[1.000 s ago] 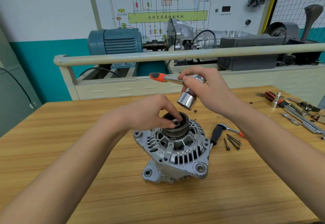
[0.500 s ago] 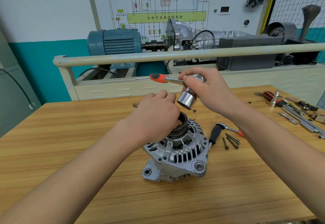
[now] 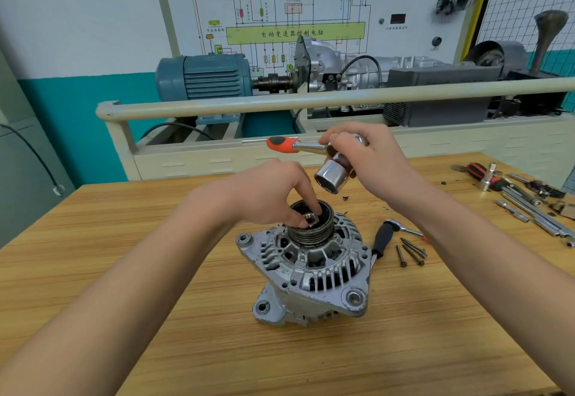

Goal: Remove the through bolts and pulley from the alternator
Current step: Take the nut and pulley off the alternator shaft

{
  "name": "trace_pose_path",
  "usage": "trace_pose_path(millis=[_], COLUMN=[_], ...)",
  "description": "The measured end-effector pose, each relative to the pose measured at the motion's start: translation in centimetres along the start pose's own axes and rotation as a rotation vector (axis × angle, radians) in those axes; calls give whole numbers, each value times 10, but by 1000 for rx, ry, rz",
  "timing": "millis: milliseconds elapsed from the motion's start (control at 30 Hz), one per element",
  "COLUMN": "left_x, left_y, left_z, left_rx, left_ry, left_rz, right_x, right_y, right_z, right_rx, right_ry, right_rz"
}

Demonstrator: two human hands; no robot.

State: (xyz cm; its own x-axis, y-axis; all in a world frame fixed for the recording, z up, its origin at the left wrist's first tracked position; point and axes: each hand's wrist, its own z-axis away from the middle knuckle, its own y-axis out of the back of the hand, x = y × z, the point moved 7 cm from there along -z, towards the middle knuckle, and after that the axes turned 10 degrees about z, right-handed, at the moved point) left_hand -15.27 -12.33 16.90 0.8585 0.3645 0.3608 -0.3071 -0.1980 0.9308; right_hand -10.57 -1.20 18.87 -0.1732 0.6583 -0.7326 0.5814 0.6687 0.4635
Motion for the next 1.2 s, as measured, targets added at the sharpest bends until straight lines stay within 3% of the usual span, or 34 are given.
trace_pose_path(millis=[267, 433, 567, 700, 767, 933, 1200], left_x=[10, 20, 11, 0, -1, 2, 6], left_y=[-10, -18, -14, -8, -7, -4, -17], left_z=[-5, -1, 3, 10, 9, -4, 1], left_rx=[11, 176, 202, 116, 43, -20, 48], left_ry=[-15, -12, 52, 67, 72, 138, 119], left_rz=[-329, -569, -456, -25, 50, -25, -335], right_x=[8, 13, 19, 36, 45, 64, 92], right_y=[4, 5, 9, 16, 18, 19, 11], right_z=[-2, 2, 5, 11, 15, 25, 49], right_rx=[43, 41, 38, 40, 34, 48, -36], right_ry=[-60, -81, -85, -122, -131, -153, -136], right_rz=[-16, -14, 18, 70, 86, 128, 202])
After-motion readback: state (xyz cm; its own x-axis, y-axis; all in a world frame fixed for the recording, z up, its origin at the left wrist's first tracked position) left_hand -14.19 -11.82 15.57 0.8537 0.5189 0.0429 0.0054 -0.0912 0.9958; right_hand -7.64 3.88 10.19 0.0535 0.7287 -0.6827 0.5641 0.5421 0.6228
